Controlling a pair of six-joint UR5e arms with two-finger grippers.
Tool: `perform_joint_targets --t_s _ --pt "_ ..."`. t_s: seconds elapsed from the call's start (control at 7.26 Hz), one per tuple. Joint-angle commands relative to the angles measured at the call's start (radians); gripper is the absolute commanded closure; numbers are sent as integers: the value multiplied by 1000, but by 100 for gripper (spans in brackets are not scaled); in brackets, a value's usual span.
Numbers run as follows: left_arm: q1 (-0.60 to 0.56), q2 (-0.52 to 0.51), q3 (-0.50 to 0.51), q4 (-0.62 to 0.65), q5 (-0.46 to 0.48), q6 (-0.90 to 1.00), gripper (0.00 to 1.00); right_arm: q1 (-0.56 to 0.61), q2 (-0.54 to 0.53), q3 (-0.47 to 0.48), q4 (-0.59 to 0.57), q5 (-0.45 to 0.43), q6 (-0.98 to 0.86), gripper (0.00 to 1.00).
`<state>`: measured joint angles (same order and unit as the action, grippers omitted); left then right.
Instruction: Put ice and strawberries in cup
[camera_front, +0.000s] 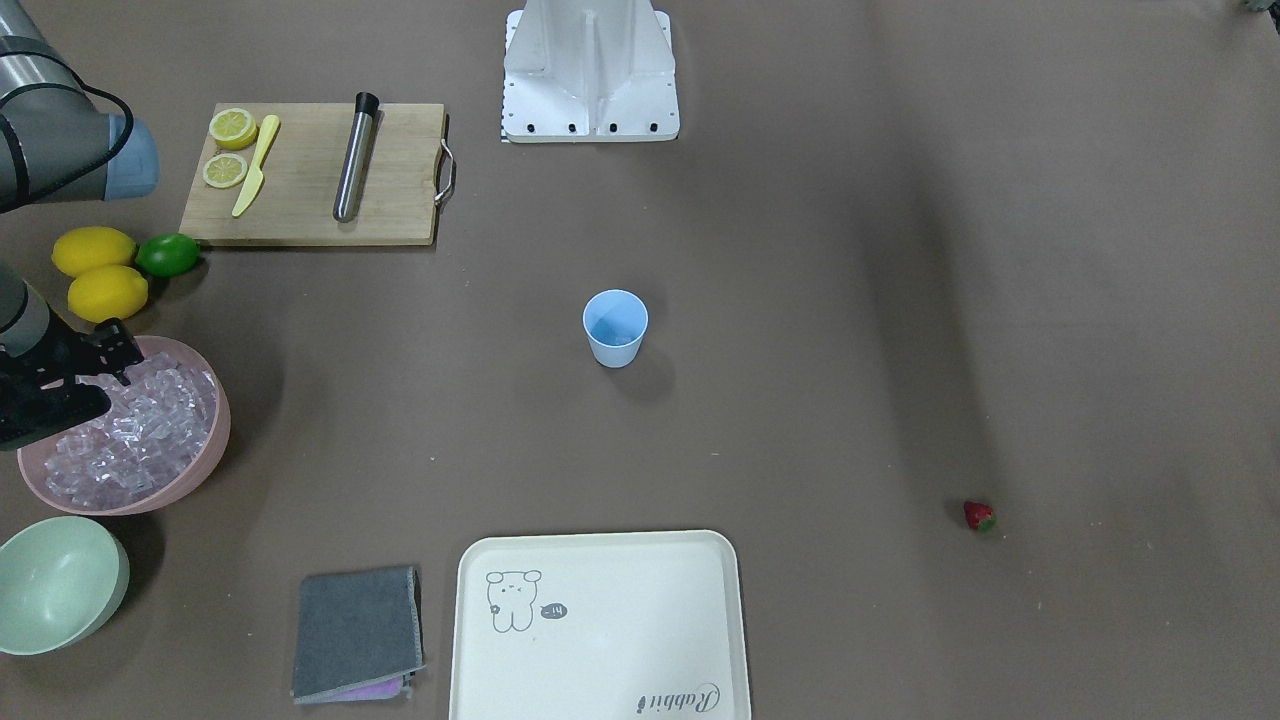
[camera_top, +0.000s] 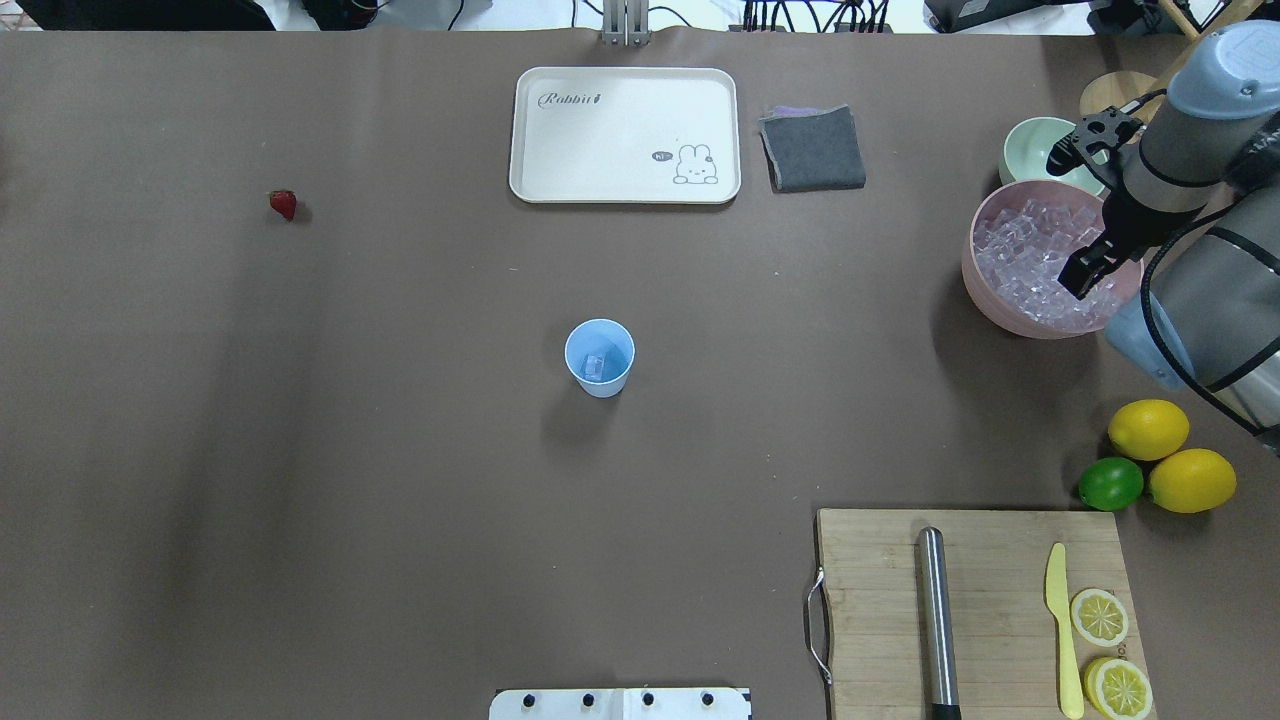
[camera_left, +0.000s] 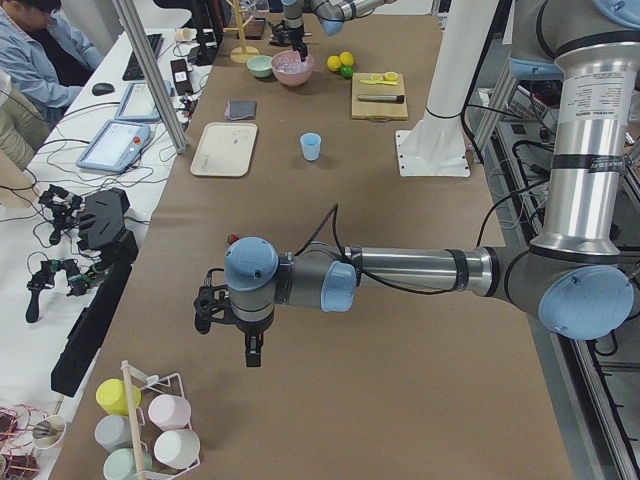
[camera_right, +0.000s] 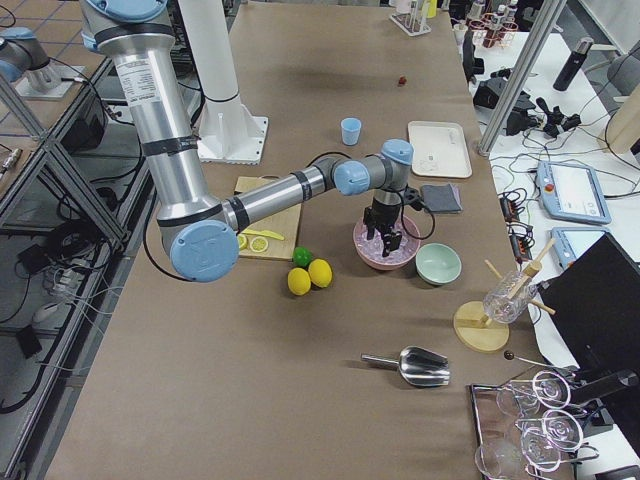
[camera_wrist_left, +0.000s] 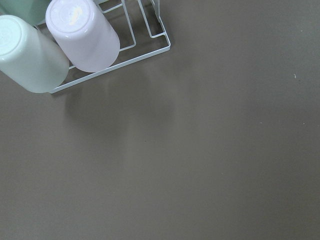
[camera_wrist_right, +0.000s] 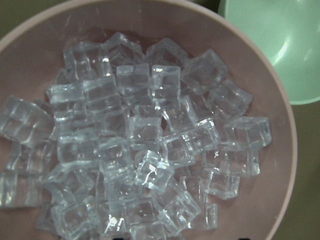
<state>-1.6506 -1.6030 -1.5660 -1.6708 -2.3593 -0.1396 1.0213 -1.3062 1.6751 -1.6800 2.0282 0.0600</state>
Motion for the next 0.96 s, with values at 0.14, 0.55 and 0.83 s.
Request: perform_joint_targets --t_s 0.14,0.55,0.83 --pt "2 0 0 0 0 0 3 -4 -12 23 -17 3 6 37" --pt "0 0 0 0 0 0 3 -15 -1 15 -17 1 6 39" --pt "0 0 0 0 0 0 3 -32 -1 3 -14 -6 9 39"
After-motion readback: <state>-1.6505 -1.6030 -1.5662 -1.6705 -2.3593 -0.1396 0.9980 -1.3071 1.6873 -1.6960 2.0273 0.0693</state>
